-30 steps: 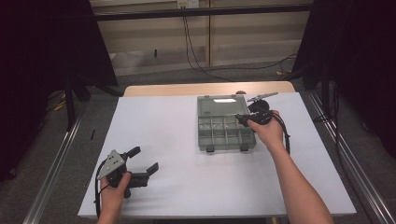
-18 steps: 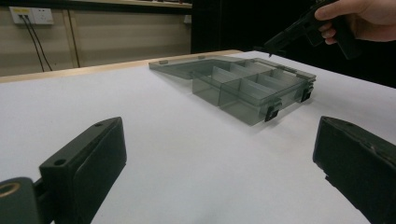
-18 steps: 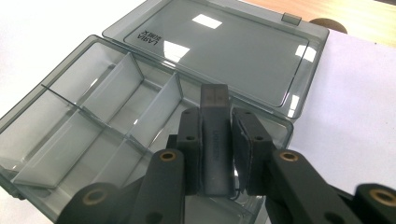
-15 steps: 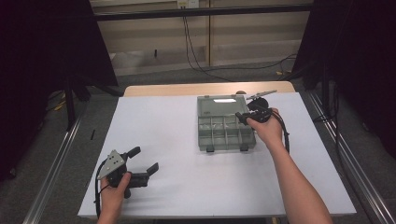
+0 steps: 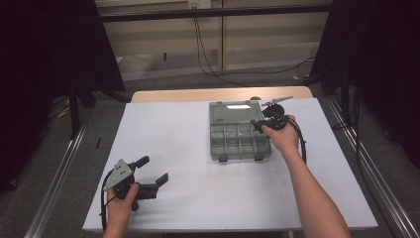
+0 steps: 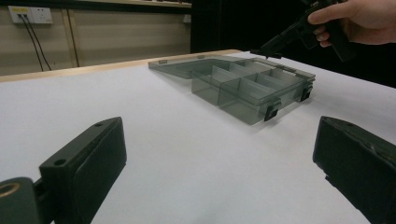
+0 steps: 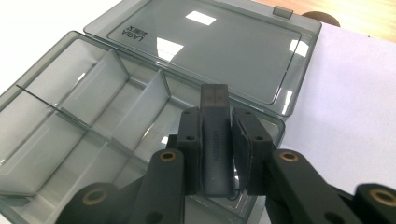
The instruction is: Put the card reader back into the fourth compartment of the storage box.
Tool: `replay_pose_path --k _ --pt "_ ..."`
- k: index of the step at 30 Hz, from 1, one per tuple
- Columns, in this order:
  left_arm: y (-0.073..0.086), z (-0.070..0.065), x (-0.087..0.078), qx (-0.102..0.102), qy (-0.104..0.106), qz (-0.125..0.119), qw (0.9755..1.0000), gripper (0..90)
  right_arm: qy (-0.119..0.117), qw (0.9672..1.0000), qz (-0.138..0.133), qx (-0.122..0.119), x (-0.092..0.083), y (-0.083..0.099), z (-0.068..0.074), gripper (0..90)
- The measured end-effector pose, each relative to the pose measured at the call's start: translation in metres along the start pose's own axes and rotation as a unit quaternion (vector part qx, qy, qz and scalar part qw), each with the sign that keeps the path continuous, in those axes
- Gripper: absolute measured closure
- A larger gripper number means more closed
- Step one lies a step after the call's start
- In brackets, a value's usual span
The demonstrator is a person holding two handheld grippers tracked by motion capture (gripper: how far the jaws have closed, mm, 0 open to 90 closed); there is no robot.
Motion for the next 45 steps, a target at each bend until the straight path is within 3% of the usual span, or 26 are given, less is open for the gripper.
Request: replay_pose_path --k 45 --pt "0.000 0.000 -0.001 -0.001 0.000 0.002 1.0000 3.0 0.009 0.9998 0.014 0.013 0.007 0.013 -0.004 74.4"
Point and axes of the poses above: each handheld gripper's, and its own axes: x roughly forward along the jaws, y roughly out of its underside, z roughly to its left, the point moved 4 cm from there along x, roughly forward along the jaws, and after that the axes turned 7 degrees about -x, right-handed, at the moved point
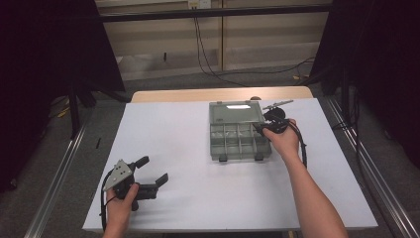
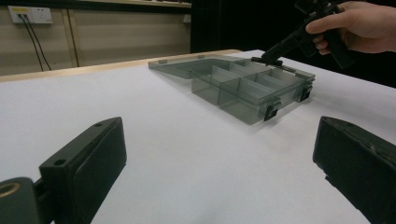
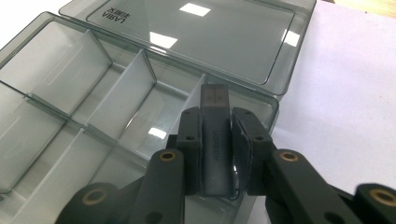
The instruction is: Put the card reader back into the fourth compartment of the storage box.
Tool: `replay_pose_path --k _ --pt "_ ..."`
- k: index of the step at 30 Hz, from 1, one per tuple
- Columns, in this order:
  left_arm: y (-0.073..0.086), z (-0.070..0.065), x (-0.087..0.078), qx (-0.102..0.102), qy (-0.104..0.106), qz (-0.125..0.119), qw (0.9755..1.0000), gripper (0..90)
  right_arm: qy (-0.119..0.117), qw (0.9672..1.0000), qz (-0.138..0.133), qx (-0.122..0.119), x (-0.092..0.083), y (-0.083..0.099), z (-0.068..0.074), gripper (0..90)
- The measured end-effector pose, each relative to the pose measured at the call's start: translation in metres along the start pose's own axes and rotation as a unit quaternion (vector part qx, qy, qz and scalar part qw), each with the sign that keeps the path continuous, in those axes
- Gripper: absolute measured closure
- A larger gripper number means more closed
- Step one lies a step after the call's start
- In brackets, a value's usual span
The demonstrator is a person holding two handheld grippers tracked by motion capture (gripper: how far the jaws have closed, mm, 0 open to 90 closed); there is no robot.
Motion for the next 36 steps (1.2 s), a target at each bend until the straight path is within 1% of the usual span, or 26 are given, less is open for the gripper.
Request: replay_pose_path --k 9,15,17,24,28,29,32,33,36 --pt "0.0002 -0.0003 0.0001 -0.001 0.000 0.001 1.0000 3.0 -0.002 1.0000 0.000 0.003 0.0012 0.0005 0.0005 74.4" --pt "0.0004 -0.0005 0.0004 -0.003 0.000 0.000 1.0000 3.0 0.003 1.0000 -0.001 0.004 0.0020 0.0001 0.0002 74.4" --pt "0.0005 -0.0005 0.0006 -0.002 0.001 0.001 1.0000 3.0 0.002 1.0000 0.001 0.005 0.0026 0.0002 0.0003 74.4" --pt "0.0004 -0.0001 0.0002 -0.003 0.000 0.001 1.0000 3.0 0.003 1.0000 0.000 0.003 0.0040 0.0003 -0.0002 74.3" --pt "0.0006 -0.0001 0.0003 -0.004 0.000 0.001 1.0000 3.0 0.005 1.0000 0.001 -0.001 0.0035 0.0009 -0.0007 72.2" --pt "0.0007 0.0001 0.0003 -0.003 0.000 0.002 1.0000 3.0 0.001 1.0000 0.000 0.000 0.0029 0.0008 -0.0004 71.2" --pt "0.0011 0.0001 0.0008 -0.006 -0.001 0.004 1.0000 3.0 -0.001 1.0000 -0.004 -0.001 0.0006 0.0005 -0.0011 70.2" --pt "0.0012 0.0005 0.0011 -0.004 0.000 0.005 1.0000 3.0 -0.002 1.0000 -0.006 0.001 -0.0006 0.0004 -0.0014 68.3" --pt "0.0014 0.0006 0.0022 -0.010 0.003 0.006 0.9999 3.0 -0.002 0.9998 -0.017 0.006 -0.0049 0.0003 -0.0045 63.4"
Point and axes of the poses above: each handheld gripper's, and its own axes: x roughly forward along the jaws, y roughly out of its underside, z roughly to its left, the point moved 4 cm from there along x, roughly forward along the jaws, and after that the axes turned 7 degrees about -x, right-handed, at the moved point
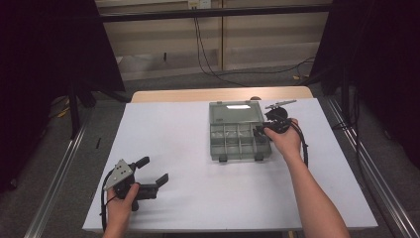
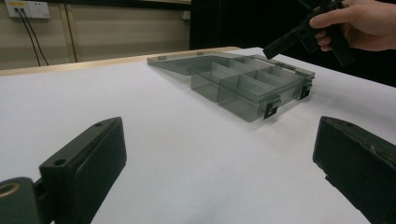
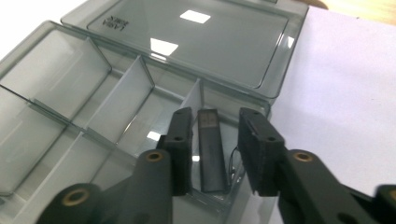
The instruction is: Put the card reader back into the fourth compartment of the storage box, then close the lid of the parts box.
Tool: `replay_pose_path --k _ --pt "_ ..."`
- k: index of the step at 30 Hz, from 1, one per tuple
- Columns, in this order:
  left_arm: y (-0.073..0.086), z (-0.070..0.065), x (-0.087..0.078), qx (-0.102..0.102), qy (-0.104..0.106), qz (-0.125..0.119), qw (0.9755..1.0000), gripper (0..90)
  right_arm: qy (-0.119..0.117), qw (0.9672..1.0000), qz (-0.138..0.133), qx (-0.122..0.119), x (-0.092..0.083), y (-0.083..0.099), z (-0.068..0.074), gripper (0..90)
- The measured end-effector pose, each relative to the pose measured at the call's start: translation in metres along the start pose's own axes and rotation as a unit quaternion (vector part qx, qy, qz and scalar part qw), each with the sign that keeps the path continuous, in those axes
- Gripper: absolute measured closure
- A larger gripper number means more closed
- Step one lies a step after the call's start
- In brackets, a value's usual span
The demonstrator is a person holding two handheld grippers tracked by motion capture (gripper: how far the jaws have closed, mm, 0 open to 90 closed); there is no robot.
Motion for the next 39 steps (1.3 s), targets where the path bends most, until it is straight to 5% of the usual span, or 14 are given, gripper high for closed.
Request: replay_pose_path --k 21,39 --pt "-0.002 0.004 0.008 -0.021 0.003 0.003 0.9998 3.0 0.020 0.9987 -0.029 0.036 -0.011 0.008 -0.018 22.2" --pt "-0.014 -0.007 0.043 -0.032 0.013 0.043 0.9985 2.8 0.032 0.9973 -0.045 0.048 -0.012 0.010 -0.028 14.3"
Point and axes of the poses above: each handheld gripper's, and its own axes: x roughly forward along the jaws, y roughly out of its underside, z roughly to its left, the point moved 4 cm from there along x, roughly forward along the jaws, and after that the axes turned 7 degrees about -x, right-handed, at the moved point
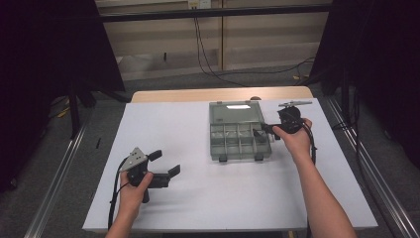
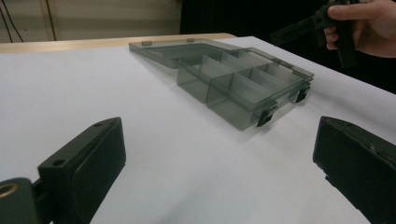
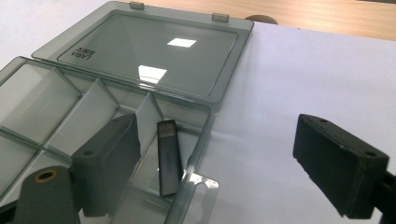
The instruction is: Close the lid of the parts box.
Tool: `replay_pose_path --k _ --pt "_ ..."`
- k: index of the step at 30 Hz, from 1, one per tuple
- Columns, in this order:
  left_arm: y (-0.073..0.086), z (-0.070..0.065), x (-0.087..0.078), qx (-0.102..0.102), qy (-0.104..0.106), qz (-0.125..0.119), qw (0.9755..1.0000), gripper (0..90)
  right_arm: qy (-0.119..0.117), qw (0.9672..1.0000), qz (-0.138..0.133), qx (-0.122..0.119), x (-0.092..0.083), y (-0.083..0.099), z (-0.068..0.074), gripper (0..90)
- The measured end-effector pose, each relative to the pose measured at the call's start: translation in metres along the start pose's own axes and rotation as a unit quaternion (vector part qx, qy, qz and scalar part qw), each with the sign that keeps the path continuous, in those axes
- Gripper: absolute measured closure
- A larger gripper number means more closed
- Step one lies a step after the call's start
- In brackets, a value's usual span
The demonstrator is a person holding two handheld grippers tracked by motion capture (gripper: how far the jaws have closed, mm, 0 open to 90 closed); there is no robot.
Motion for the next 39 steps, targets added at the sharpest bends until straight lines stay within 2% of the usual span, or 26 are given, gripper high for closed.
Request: replay_pose_path --k 11,17,19,23,26,27,29,33,35,37,39 --pt "-0.010 -0.007 0.036 -0.009 0.009 0.022 0.9997 2.7 0.003 0.9999 -0.002 0.010 -0.002 0.004 -0.013 12.2" --pt "-0.013 -0.005 0.054 -0.012 0.001 0.038 0.9992 2.7 0.008 0.9999 -0.004 0.008 0.000 0.006 -0.017 12.0" --pt "-0.015 -0.005 0.059 -0.015 0.003 0.036 0.9992 2.8 0.007 0.9999 -0.002 0.012 0.002 0.007 -0.019 14.1" --pt "-0.018 0.000 0.070 -0.024 -0.011 0.050 0.9984 2.8 0.009 0.9999 0.002 0.013 0.005 0.008 -0.021 15.1" --pt "-0.020 0.004 0.076 -0.032 -0.017 0.045 0.9983 3.5 0.014 0.9999 0.001 0.009 0.007 0.007 -0.023 14.7" --pt "-0.020 0.006 0.079 -0.034 -0.022 0.050 0.9979 3.8 0.013 0.9999 0.001 0.009 0.008 0.007 -0.023 14.8" --pt "-0.022 0.007 0.084 -0.033 -0.030 0.057 0.9974 3.8 0.014 0.9998 0.002 0.011 0.009 0.006 -0.024 15.1" --pt "-0.026 0.007 0.092 -0.037 -0.030 0.057 0.9972 4.8 0.015 0.9998 0.002 0.016 0.011 0.003 -0.026 16.6" --pt "-0.028 0.008 0.096 -0.030 -0.037 0.064 0.9968 4.8 0.017 0.9997 0.001 0.014 0.013 0.002 -0.026 17.3" --pt "-0.030 0.008 0.101 -0.032 -0.038 0.064 0.9967 4.8 0.021 0.9997 -0.001 0.015 0.014 0.002 -0.026 19.0" --pt "-0.031 0.008 0.105 -0.035 -0.041 0.063 0.9966 7.3 0.017 0.9997 0.002 0.015 0.017 0.003 -0.026 21.2"
Point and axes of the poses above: each handheld gripper's, and its own axes: x roughly forward along the jaws, y roughly out of its underside, z roughly to its left, the point moved 4 cm from there along x, roughly forward along the jaws, and after that the axes turned 7 degrees about -x, right-handed, at the moved point
